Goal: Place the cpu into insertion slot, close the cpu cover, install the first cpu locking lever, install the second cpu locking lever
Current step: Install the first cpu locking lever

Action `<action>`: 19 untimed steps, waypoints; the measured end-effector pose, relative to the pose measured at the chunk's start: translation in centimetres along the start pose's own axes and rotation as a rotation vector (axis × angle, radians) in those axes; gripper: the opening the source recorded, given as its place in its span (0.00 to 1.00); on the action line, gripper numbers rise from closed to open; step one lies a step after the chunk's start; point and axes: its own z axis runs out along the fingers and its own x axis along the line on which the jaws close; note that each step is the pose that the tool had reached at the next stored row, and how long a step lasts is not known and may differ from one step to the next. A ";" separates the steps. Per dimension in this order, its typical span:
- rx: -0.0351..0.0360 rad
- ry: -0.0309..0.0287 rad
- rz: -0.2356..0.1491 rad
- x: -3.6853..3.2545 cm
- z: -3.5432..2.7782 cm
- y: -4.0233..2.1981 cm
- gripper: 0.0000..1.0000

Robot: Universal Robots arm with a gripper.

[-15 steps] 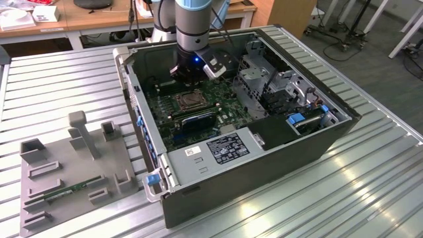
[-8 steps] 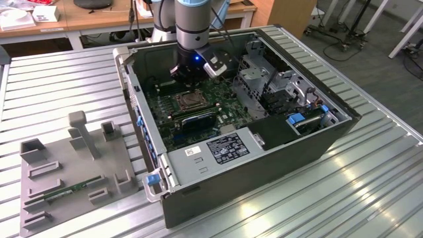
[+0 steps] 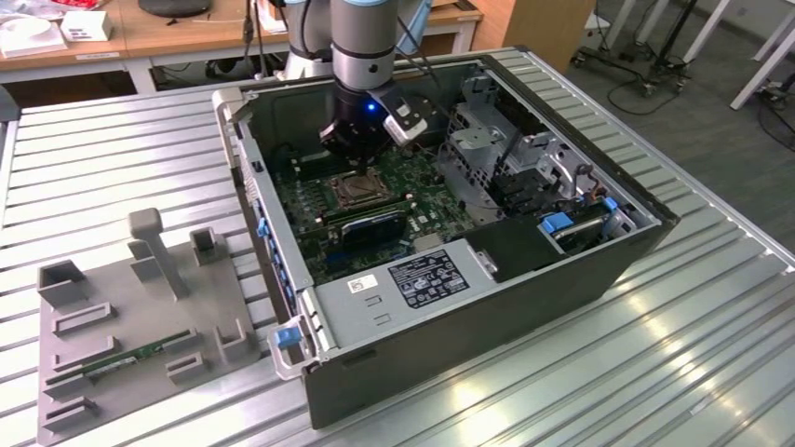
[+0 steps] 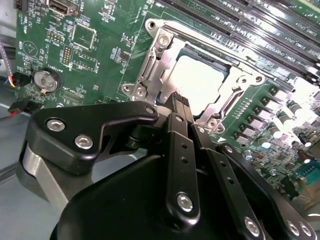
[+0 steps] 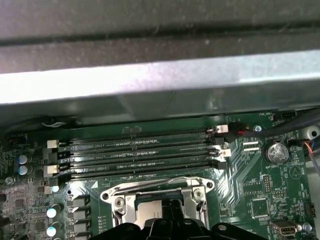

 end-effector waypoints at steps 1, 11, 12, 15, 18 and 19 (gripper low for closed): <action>0.0004 0.0011 0.000 0.00 0.00 0.00 0.11; 0.0007 0.0030 0.000 -0.01 -0.01 0.00 0.11; 0.0007 0.0033 0.000 -0.01 -0.01 0.00 0.11; 0.0007 0.0041 0.000 -0.01 0.00 0.00 0.11; 0.0005 0.0041 -0.001 -0.01 0.00 -0.04 0.11; 0.0005 0.0041 -0.001 -0.01 0.00 -0.09 0.11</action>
